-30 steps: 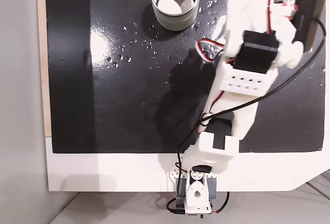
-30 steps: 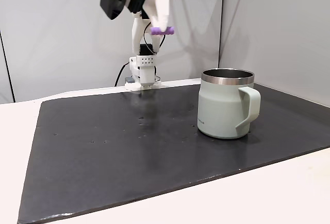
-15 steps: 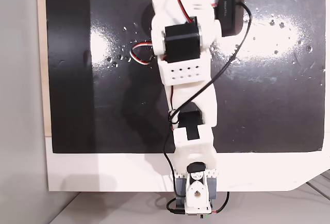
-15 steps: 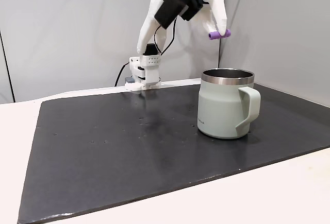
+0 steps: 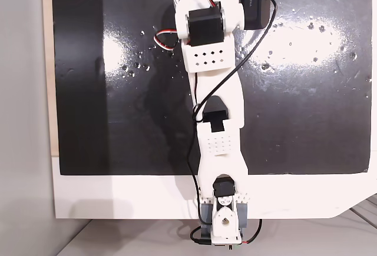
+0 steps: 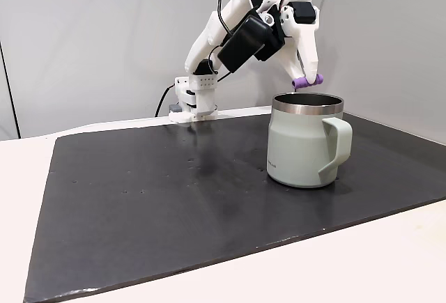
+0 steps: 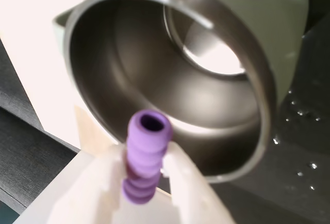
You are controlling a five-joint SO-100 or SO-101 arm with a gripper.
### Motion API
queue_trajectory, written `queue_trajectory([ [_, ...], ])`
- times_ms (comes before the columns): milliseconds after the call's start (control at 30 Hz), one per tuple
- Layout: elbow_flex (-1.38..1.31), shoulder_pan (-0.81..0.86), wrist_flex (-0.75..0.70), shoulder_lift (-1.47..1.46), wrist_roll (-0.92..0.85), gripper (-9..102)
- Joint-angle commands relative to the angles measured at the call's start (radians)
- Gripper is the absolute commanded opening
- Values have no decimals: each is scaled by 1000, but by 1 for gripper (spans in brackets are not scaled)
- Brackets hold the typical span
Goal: Grasp a pengrip and put it in the cup.
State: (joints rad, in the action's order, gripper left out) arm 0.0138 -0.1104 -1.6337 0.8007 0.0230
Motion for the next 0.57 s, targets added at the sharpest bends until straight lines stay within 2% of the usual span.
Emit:
queue_trajectory([
  [0, -57, -2, 20, 2, 6, 0],
  [133, -57, 0, 11, -3, 6, 2],
  [233, -61, 3, 0, -3, 14, 16],
  [300, -67, 5, -6, -3, 29, 19],
  [533, -69, 5, -20, 11, 26, 19],
])
